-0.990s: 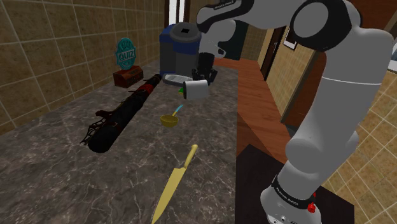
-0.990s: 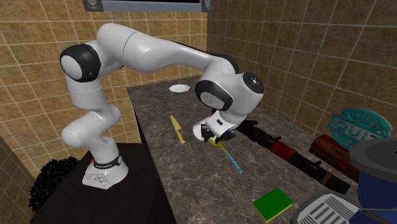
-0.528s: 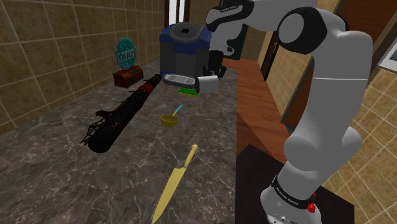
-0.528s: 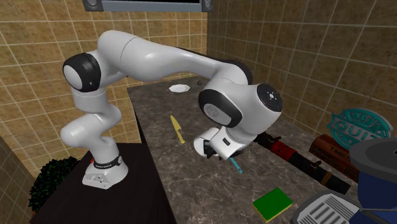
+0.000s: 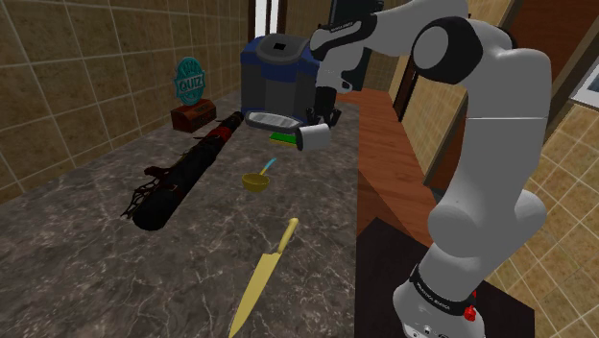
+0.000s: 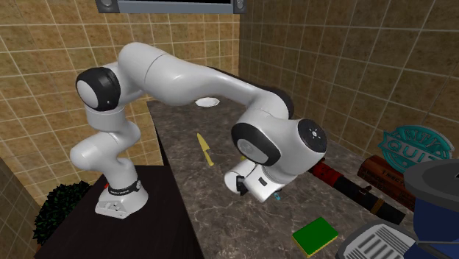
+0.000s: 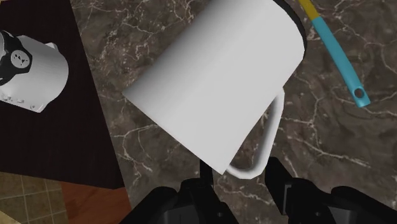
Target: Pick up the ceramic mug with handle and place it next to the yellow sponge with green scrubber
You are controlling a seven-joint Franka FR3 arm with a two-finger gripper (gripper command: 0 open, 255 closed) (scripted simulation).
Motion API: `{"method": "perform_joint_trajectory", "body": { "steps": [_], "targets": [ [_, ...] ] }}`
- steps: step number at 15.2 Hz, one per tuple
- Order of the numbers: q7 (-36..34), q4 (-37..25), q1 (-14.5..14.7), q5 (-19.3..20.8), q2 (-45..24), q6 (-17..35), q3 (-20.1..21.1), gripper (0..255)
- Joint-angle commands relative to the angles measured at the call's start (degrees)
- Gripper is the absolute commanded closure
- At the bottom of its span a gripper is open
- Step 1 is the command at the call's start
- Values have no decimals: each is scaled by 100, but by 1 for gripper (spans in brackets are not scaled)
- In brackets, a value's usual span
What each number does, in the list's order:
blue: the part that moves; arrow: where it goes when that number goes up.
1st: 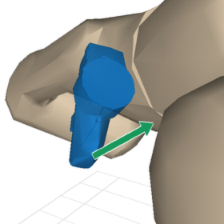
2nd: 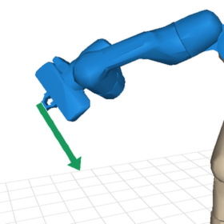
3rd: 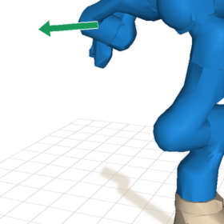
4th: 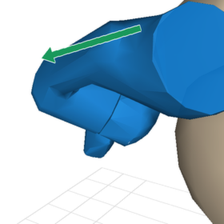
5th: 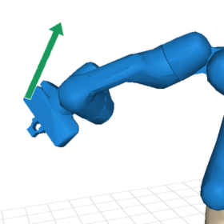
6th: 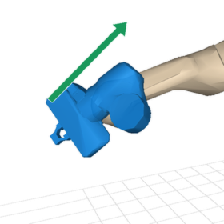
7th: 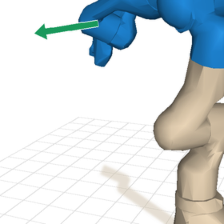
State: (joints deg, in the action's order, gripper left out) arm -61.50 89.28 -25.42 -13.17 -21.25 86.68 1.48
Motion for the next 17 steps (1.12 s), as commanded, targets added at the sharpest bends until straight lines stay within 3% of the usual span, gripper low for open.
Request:
{"method": "perform_joint_trajectory", "body": {
  "steps": [1, 17],
  "targets": [
    [28, 125, 6, -1, -17, 142, 0, 255],
    [240, 747, 36, -16, -438, 1164, -1, 255]
  ]
}}
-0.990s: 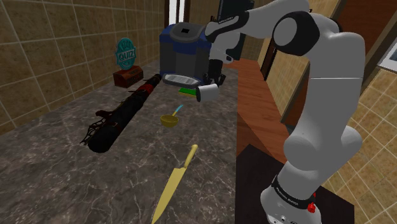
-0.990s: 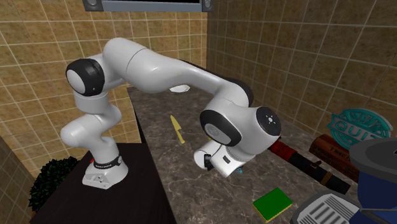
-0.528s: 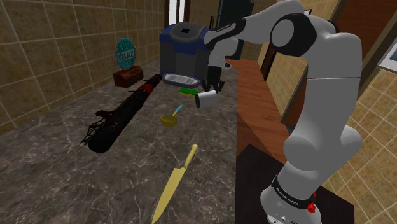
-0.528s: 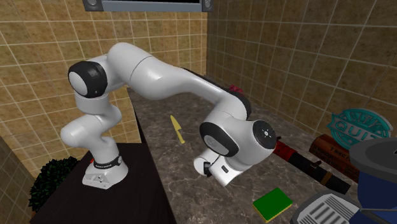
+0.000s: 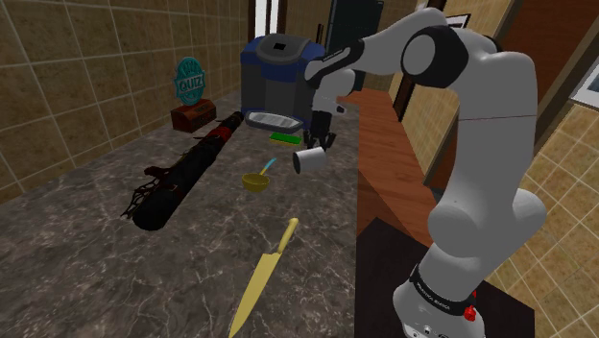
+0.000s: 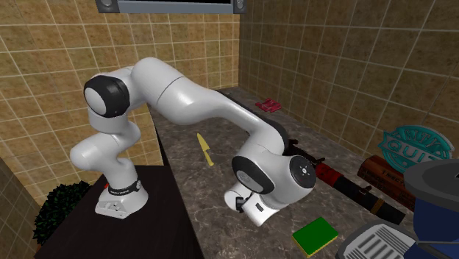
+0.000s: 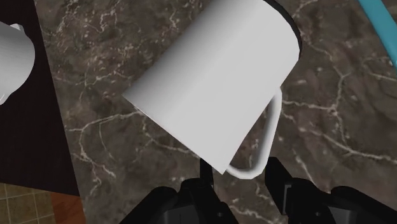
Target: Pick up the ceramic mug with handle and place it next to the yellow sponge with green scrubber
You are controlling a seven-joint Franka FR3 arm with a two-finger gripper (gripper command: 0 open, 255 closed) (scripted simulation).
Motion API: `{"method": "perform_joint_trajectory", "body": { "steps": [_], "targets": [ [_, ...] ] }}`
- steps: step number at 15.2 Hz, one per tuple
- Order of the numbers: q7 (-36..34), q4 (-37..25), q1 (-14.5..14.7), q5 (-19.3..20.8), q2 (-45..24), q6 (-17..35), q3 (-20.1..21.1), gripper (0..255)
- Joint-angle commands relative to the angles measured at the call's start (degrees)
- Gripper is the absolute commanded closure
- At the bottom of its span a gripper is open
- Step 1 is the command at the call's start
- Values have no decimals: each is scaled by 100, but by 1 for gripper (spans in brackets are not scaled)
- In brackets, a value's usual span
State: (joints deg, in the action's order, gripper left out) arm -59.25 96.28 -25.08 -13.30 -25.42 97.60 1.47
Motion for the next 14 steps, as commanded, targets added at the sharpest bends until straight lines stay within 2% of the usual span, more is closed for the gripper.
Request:
{"method": "perform_joint_trajectory", "body": {
  "steps": [1, 11, 12, 14],
  "targets": [
    [28, 75, 3, -5, -57, 133, 1, 255],
    [54, 126, 7, -10, -131, 256, 0, 255],
    [55, 125, 7, -9, -132, 256, 0, 0],
    [56, 126, 6, -9, -132, 257, 0, 0]
  ]
}}
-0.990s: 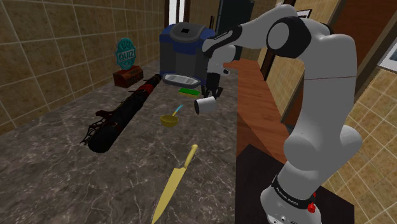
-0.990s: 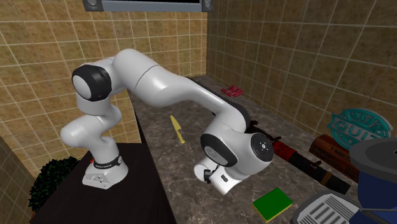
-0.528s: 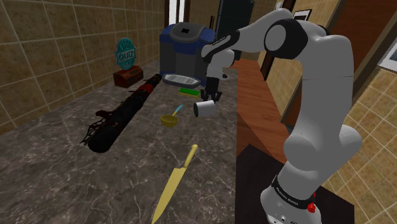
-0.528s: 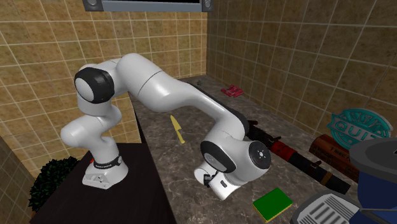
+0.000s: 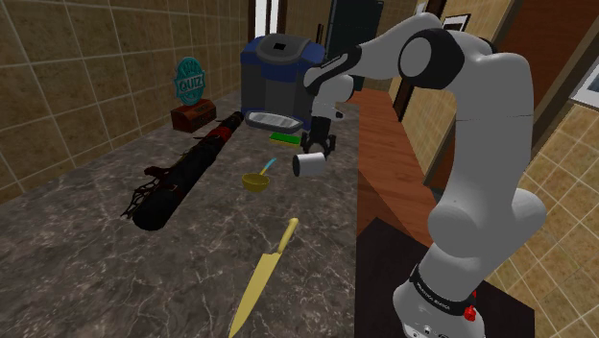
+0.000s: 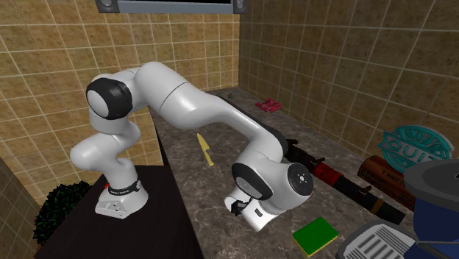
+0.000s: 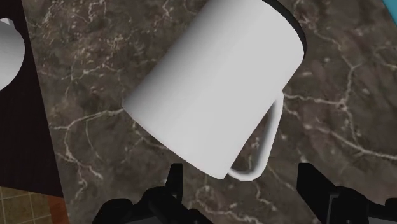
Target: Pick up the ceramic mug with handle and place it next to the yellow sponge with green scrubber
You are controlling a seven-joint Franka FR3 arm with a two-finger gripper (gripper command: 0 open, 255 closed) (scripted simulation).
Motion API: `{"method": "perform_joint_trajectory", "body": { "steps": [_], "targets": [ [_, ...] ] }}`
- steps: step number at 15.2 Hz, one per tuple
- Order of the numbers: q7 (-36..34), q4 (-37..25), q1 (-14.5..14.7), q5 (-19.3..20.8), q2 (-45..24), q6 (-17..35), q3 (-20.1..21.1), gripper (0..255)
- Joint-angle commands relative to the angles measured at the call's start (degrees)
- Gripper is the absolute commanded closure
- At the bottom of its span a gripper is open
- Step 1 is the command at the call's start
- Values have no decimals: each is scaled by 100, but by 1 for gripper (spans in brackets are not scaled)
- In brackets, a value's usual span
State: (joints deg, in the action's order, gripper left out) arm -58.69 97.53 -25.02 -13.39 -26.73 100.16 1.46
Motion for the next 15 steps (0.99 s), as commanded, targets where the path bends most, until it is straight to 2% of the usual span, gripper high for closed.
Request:
{"method": "perform_joint_trajectory", "body": {
  "steps": [1, 3, 7, 15],
  "targets": [
    [0, 0, 0, 0, 0, 0, 0, 0],
    [-2, 0, 1, 0, 1, -1, 1, 0],
    [-60, -823, -86, 55, -88, -741, -36, 0],
    [-60, -823, -86, 55, -88, -742, -36, 0]
  ]
}}
